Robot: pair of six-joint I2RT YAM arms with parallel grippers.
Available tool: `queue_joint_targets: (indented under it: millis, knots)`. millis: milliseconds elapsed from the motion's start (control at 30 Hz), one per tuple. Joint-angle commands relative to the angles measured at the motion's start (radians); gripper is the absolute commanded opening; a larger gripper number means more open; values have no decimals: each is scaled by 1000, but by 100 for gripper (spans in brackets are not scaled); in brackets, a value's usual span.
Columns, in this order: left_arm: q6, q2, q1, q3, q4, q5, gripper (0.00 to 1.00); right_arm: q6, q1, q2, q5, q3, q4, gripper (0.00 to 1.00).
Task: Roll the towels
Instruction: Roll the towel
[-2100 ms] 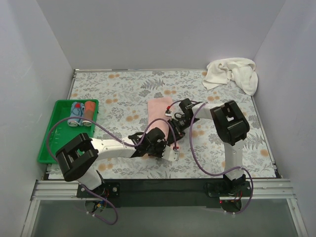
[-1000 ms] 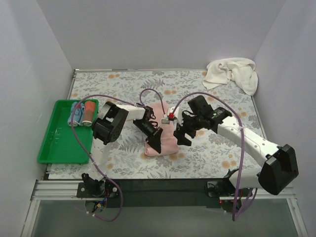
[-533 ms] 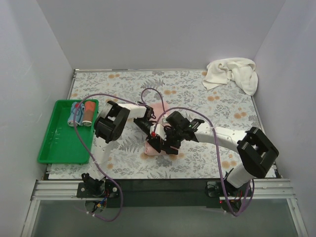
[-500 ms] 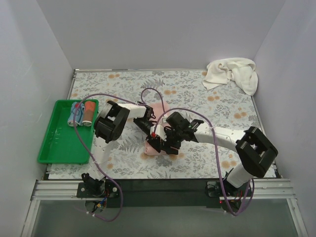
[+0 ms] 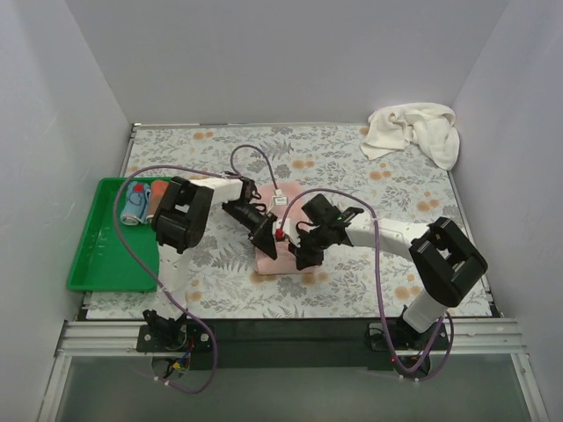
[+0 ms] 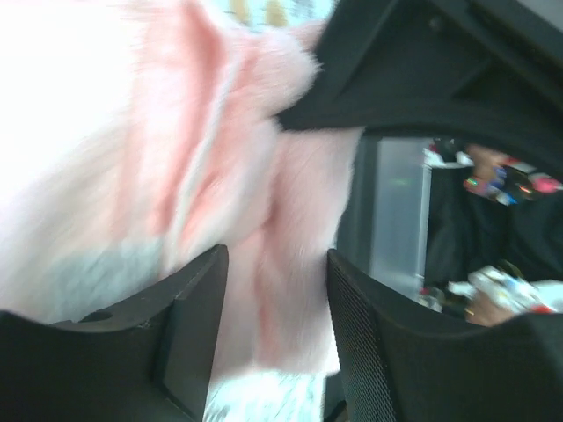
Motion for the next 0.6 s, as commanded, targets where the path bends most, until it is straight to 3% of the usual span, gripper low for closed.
queue_joint_targets:
  millis: [0, 200, 300, 367, 400, 500, 567]
  knots:
    - [58, -89, 127, 12, 131, -169, 47, -11, -22, 32, -151, 36, -224, 1]
    - [35, -257, 271, 35, 179, -172, 47, 43, -62, 103, -266, 127, -337, 1]
    - [34, -436, 292, -83, 294, -214, 49, 71, -94, 176, -367, 193, -405, 1]
    - [43, -602, 276, -214, 403, -257, 57, 92, -120, 239, -425, 231, -440, 1]
    - [51, -656, 263, -256, 434, -281, 62, 94, -130, 262, -442, 245, -452, 1]
    - [106, -853, 126, -431, 544, -466, 63, 100, -173, 342, -514, 283, -494, 1]
    - [141, -993, -19, -528, 638, -603, 64, 100, -196, 396, -553, 300, -514, 1]
